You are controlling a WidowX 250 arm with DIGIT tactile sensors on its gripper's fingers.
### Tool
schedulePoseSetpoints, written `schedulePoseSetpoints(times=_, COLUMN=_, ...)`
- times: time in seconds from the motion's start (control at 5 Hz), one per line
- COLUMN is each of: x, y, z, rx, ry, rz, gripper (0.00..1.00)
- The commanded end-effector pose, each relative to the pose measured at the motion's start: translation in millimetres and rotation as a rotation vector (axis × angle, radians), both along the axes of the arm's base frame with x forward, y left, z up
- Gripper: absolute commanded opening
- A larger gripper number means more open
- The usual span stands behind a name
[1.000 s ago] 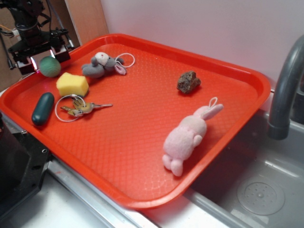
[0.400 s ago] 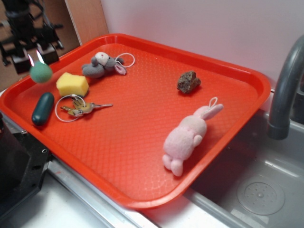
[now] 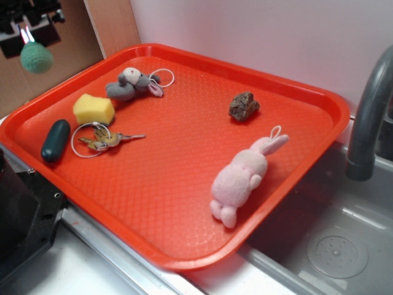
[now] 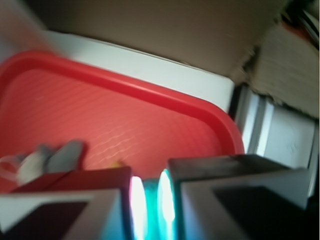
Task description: Grab the green ball.
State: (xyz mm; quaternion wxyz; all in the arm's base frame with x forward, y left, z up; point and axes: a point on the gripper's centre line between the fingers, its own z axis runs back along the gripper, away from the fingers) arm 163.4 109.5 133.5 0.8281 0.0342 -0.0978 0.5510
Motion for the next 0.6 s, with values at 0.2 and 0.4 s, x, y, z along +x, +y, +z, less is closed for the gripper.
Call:
schedulePoseSetpoints(times=0.2, x=39.2, y=-47.3, z=40.0, rx=0.004, ry=-0.045, rz=-0.599, gripper=0.0)
schedulePoseSetpoints(times=0.4, x=44.3, y=-43.9, z=29.5, rx=0.079, ry=-0.049, rz=-0.599, gripper=0.0)
